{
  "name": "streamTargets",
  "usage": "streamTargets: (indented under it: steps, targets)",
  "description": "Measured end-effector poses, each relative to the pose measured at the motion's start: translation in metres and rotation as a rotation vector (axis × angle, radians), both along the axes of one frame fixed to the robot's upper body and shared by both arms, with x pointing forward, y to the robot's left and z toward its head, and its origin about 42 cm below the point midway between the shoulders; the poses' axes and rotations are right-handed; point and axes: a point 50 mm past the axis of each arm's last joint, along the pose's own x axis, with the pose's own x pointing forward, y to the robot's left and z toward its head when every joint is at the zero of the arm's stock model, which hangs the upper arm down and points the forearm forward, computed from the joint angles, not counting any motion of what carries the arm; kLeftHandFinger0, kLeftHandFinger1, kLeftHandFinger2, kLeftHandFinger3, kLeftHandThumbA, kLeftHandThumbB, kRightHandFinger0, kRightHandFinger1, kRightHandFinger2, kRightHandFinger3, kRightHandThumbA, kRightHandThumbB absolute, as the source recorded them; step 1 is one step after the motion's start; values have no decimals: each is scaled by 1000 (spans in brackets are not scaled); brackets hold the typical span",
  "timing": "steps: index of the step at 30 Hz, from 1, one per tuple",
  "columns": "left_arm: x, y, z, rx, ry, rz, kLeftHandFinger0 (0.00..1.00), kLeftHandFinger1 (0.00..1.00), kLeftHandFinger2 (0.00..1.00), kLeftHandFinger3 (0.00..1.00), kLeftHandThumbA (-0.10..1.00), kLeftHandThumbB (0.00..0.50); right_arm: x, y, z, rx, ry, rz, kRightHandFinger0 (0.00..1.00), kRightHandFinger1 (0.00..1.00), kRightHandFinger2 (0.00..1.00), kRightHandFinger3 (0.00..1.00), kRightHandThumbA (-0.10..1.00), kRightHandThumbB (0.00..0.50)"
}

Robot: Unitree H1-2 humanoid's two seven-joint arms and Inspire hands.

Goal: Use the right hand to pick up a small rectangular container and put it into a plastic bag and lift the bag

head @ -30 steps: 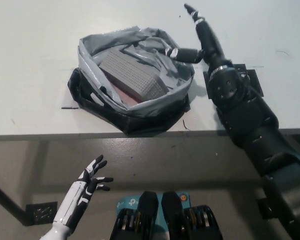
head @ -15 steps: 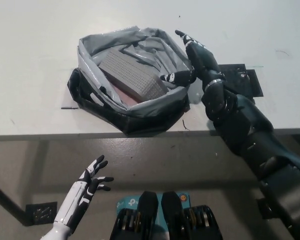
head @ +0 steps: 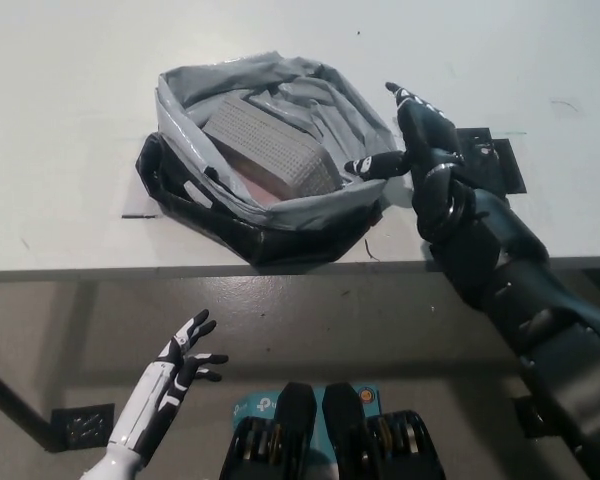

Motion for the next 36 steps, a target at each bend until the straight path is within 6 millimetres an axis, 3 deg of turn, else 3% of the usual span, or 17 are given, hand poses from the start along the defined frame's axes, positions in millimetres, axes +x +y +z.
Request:
streamTargets:
  steps: [2, 4, 7, 8, 9, 10, 11, 12, 13, 16, 19, 21, 24, 27, 34, 35, 36]
  targets:
    - [1, 0, 1, 1, -2, -1, 673, 730, 1000, 1000, 1000, 128, 2, 3, 5, 30, 29, -30, 83, 397, 787, 1000, 880, 288]
    - [2, 0, 2, 1, -6, -2, 672, 728, 1000, 1000, 1000, 130, 5, 5, 13, 105, 73, -58, 6, 156, 503, 1000, 786, 290]
    - [3, -1, 3, 1, -9, -3, 670, 725, 1000, 1000, 1000, 132, 9, 4, 23, 231, 133, -98, 0, 4, 169, 1000, 638, 256]
    - [3, -1, 3, 1, -10, -3, 669, 724, 1000, 1000, 1000, 131, 9, 3, 24, 271, 154, -111, 0, 0, 9, 614, 517, 212]
    - [3, -1, 3, 1, -10, -3, 669, 724, 1000, 1000, 1000, 129, 10, 3, 26, 307, 175, -120, 0, 0, 49, 496, 368, 221]
    - [3, -1, 3, 1, -10, -3, 669, 724, 1000, 1000, 1000, 129, 11, 2, 27, 371, 213, -131, 0, 0, 49, 496, 368, 221]
    - [3, -1, 3, 1, -10, -3, 669, 723, 1000, 1000, 1000, 127, 11, 2, 27, 388, 229, -132, 0, 102, 284, 505, 194, 224]
    - [4, -1, 3, 1, -11, -3, 670, 723, 1000, 1000, 1000, 127, 11, 1, 25, 424, 263, -128, 0, 218, 524, 691, 119, 225]
    - [4, -1, 3, 1, -11, -3, 670, 723, 1000, 1000, 1000, 127, 11, 1, 24, 446, 284, -125, 0, 218, 524, 691, 119, 225]
    - [6, -1, 5, 1, -17, -5, 675, 721, 1000, 1000, 1000, 144, 10, 0, 22, 543, 354, -116, 0, 294, 784, 882, 26, 208]
    - [9, -2, 7, 1, -24, -8, 673, 719, 1000, 1000, 1000, 146, 10, -3, 20, 634, 402, -114, 0, 275, 794, 781, 11, 196]
    - [10, -3, 8, 2, -29, -9, 667, 697, 1000, 1000, 1000, 121, 10, -5, 20, 688, 425, -113, 0, 243, 772, 471, 22, 174]
    - [11, -3, 9, 2, -31, -11, 663, 693, 1000, 1000, 1000, 112, 10, -7, 19, 751, 457, -110, 0, 249, 784, 532, 36, 170]
    - [11, -3, 9, 3, -32, -12, 663, 686, 990, 1000, 1000, 113, 10, -9, 19, 792, 478, -104, 0, 234, 771, 422, 52, 183]
    - [18, -5, 14, 3, -50, -17, 671, 694, 986, 1000, 1000, 106, 12, -11, 25, 875, 498, -102, 0, 224, 772, 448, 78, 149]
    - [19, -5, 15, 2, -54, -18, 670, 696, 984, 1000, 1000, 112, 12, -10, 28, 893, 503, -100, 0, 198, 727, 175, 95, 137]
    - [20, -5, 16, 2, -57, -19, 670, 696, 984, 1000, 1000, 112, 13, -9, 32, 908, 504, -96, 0, 198, 727, 175, 95, 137]
